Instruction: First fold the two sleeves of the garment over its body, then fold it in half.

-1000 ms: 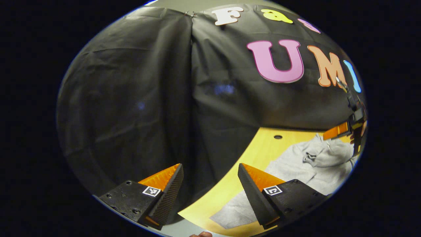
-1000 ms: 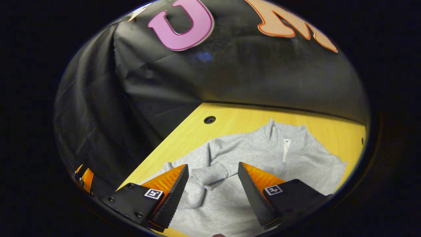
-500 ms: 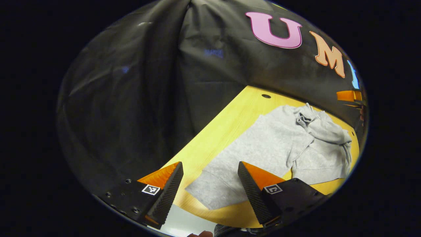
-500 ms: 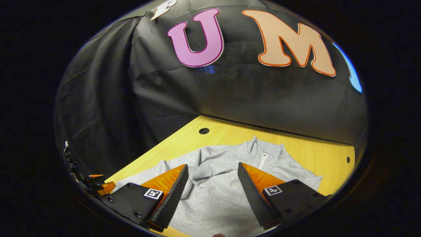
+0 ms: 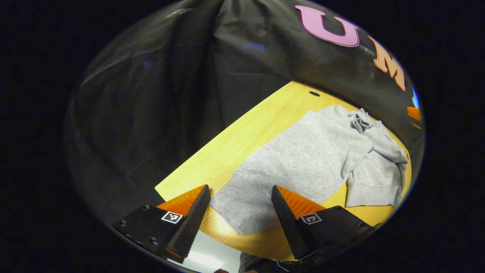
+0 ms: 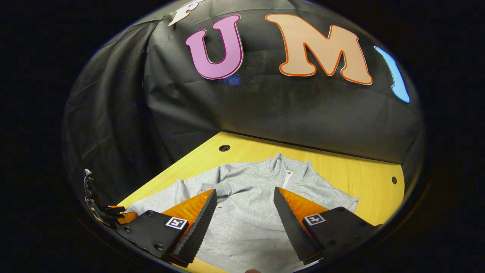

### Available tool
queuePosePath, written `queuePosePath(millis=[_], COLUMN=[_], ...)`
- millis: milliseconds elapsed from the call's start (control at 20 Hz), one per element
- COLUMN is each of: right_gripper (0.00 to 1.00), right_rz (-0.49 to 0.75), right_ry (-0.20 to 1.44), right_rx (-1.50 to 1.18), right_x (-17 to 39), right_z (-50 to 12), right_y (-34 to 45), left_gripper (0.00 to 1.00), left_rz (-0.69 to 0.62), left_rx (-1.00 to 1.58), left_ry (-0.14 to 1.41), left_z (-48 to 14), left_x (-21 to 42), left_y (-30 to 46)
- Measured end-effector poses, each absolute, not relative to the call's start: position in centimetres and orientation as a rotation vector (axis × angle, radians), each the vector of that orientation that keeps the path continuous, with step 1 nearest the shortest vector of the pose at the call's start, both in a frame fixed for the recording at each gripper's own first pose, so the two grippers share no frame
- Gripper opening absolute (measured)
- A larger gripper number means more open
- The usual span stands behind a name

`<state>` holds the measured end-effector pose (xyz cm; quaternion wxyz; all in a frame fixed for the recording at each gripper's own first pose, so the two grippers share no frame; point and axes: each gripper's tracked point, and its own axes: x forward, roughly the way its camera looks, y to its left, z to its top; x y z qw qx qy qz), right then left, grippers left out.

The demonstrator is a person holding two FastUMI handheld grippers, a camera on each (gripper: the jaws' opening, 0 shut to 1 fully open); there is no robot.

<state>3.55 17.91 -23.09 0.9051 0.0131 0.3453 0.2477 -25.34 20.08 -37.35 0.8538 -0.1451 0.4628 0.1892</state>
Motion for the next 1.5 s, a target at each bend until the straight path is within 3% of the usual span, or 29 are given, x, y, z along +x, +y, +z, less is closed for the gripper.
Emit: queuePosePath(millis=[50,150,200,250,350,500,750,800,950,1000,1050,1200,1250,1300,1350,1500], right_gripper=[0.96,0.96,0.96,0.96,0.96,0.96,0.96,0.9,0.9,0.96,0.91,0.91,0.96,0.91,0.96,0.96], right_rz=[0.508,0.5,0.494,0.489,0.478,0.461,0.435,0.432,0.42,0.416,0.412,0.395,0.389,0.383,0.377,0.36], right_ry=[0.71,0.709,0.71,0.712,0.714,0.708,0.703,0.704,0.7,0.696,0.695,0.686,0.682,0.679,0.678,0.671], right_rx=[0.026,0.025,0.027,0.03,0.034,0.03,0.027,0.026,0.026,0.028,0.029,0.024,0.024,0.026,0.027,0.027], right_x=[3.4,3.1,3.0,2.8,2.6,2.5,2.2,2.0,1.8,1.8,1.7,1.7,1.6,1.5,1.4,1.1], right_z=[-23.0,-23.1,-23.2,-23.2,-23.3,-23.3,-23.2,-23.2,-23.1,-23.0,-22.9,-22.6,-22.5,-22.3,-22.3,-21.9], right_y=[17.6,17.0,16.7,16.4,15.8,14.5,12.6,12.2,11.3,11.0,10.6,9.4,8.9,8.4,8.1,6.7], left_gripper=[0.92,0.74,0.58,0.49,0.16,0.02,0.0,0.0,0.0,0.0,0.0,0.0,0.0,0.0,0.0,0.0], left_rz=[0.387,0.399,0.405,0.408,0.412,0.458,0.492,0.501,0.521,0.523,0.52,0.504,0.495,0.484,0.473,0.425], left_rx=[-0.298,-0.308,-0.315,-0.326,-0.361,-0.383,-0.335,-0.333,-0.316,-0.307,-0.299,-0.268,-0.258,-0.25,-0.242,-0.221], left_ry=[0.975,0.994,0.995,1.0,1.016,1.04,0.98,0.965,0.897,0.871,0.851,0.79,0.769,0.747,0.723,0.641], left_z=[-37.4,-37.4,-37.4,-37.5,-37.5,-37.5,-35.0,-34.2,-31.4,-30.3,-29.4,-26.1,-25.1,-24.0,-22.8,-19.2], left_x=[-25.2,-24.9,-24.6,-24.6,-24.3,-24.1,-21.9,-21.2,-19.0,-18.0,-17.2,-14.1,-13.2,-12.1,-10.9,-6.9], left_y=[20.0,19.9,20.1,20.1,20.1,21.0,24.0,25.0,27.0,27.4,27.8,28.2,28.2,28.1,28.0,26.8])
